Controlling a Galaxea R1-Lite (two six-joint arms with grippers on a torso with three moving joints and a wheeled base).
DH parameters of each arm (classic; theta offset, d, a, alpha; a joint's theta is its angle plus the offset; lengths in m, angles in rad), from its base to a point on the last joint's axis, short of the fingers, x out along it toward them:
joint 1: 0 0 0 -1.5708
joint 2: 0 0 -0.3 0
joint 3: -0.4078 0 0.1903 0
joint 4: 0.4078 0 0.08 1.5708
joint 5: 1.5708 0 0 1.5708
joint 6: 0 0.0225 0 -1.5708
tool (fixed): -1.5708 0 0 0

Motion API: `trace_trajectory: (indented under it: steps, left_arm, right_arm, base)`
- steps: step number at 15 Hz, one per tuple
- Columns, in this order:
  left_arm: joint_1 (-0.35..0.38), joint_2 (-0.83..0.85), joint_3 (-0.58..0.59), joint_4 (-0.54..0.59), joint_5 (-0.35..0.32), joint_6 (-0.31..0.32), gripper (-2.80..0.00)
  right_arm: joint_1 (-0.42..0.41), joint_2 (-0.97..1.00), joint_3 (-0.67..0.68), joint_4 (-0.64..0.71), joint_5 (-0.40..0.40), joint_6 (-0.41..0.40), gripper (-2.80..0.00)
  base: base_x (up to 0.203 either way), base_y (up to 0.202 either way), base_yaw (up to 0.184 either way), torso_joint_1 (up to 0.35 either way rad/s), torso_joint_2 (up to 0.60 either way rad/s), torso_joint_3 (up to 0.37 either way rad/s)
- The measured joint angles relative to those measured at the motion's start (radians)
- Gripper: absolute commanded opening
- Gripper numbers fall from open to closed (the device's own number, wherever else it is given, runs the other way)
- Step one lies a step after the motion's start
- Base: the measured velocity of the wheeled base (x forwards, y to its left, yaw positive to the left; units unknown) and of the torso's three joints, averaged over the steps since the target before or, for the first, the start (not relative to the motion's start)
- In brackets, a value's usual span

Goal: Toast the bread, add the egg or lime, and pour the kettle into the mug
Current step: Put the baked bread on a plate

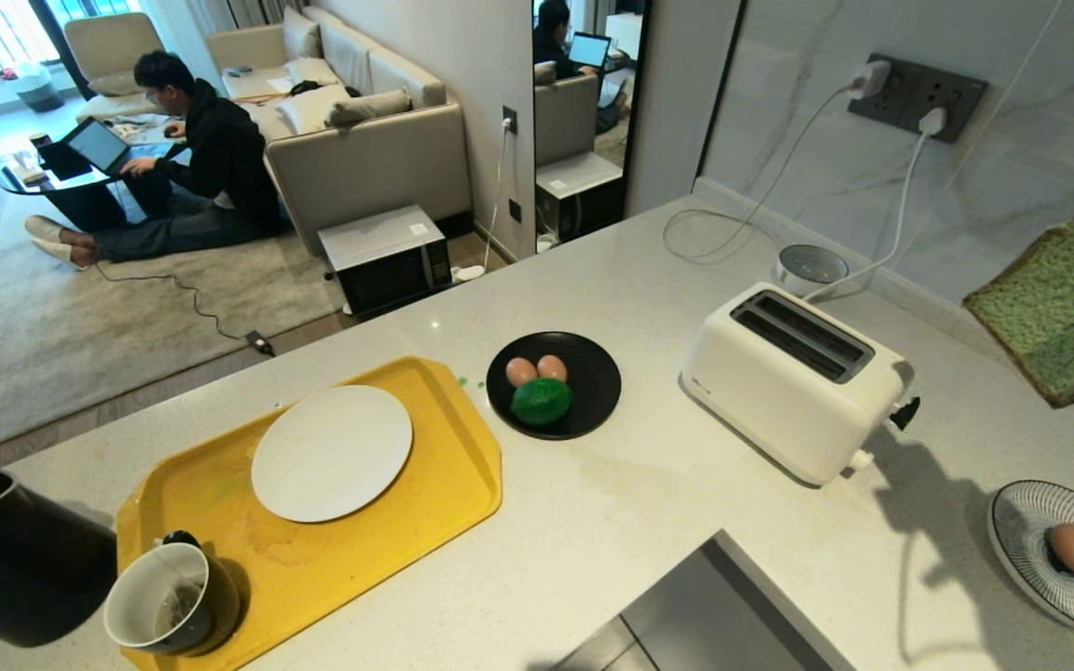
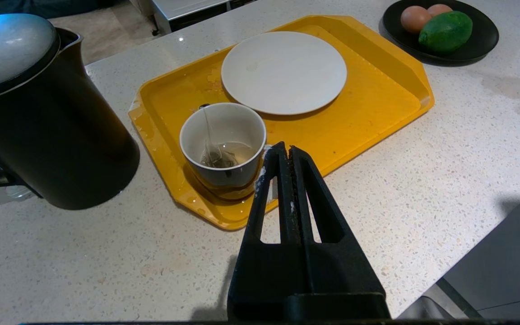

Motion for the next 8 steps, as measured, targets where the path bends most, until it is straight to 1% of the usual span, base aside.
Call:
trace_trajectory:
  steps: [2, 8]
  left_arm:
    - [0.0, 0.0, 0.0, 0.0, 0.0, 0.0, -2.8]
    - [0.0, 0.0, 0.0, 0.0, 0.0, 0.0, -2.8]
  right_arm:
    - [0.0, -0.036, 0.02, -0.001, -0.003, 0.032, -2.8]
    - [0.0, -0.076, 0.048, 0.0, -0.004, 0.035, -2.8]
  base:
    - [0.0, 0.0, 0.0, 0.0, 0.0, 0.0]
    - [0.0, 0.0, 0.0, 0.0, 0.0, 0.0]
